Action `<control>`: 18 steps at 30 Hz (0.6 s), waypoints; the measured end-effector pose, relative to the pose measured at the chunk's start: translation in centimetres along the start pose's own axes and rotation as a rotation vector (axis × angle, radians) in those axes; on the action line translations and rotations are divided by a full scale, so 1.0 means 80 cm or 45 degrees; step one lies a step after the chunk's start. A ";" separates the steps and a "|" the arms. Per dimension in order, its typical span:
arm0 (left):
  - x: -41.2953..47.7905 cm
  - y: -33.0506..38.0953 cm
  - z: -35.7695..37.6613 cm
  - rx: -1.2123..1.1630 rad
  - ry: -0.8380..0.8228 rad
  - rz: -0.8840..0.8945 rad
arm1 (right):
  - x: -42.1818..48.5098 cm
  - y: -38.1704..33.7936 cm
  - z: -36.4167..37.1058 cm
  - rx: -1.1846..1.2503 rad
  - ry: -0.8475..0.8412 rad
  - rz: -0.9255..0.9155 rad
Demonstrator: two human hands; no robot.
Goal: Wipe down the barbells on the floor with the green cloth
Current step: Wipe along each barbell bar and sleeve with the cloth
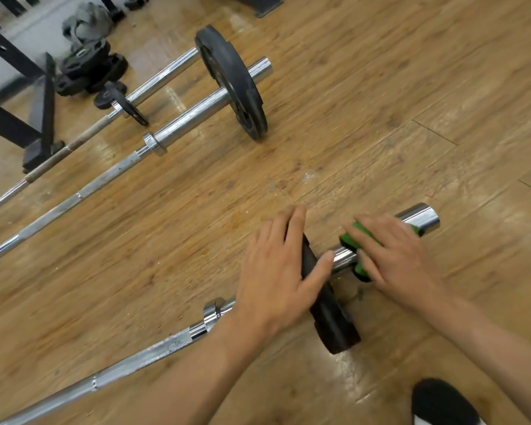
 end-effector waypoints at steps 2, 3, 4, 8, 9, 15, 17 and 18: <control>0.014 -0.011 0.005 -0.044 -0.113 0.015 | -0.007 0.040 -0.035 -0.032 0.165 0.219; 0.014 -0.010 0.010 -0.062 -0.127 0.023 | -0.010 0.048 -0.044 -0.037 0.218 0.328; 0.012 -0.007 0.012 -0.084 -0.116 0.024 | -0.009 0.045 -0.044 -0.049 0.261 0.417; -0.010 0.008 0.023 -0.141 -0.054 0.017 | -0.008 -0.033 -0.001 -0.026 0.040 0.164; -0.016 0.011 0.024 -0.127 -0.040 0.037 | -0.013 -0.048 0.002 -0.042 -0.097 -0.024; -0.060 0.044 0.022 -0.061 0.039 0.135 | -0.035 0.037 -0.070 -0.124 0.115 0.193; -0.075 0.056 0.021 -0.062 0.087 0.171 | -0.045 0.030 -0.076 -0.097 0.295 0.357; -0.082 0.061 0.021 -0.057 0.099 0.191 | -0.046 0.014 -0.069 -0.111 0.326 0.391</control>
Point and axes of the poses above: each hand's wrist, its own x-axis towards the middle knuckle, its own z-axis out of the palm, y = z × x, the point moved 4 cm from there along x, towards the middle knuckle, and after that the axes turned 15 degrees about x, right-handed, at the moved point
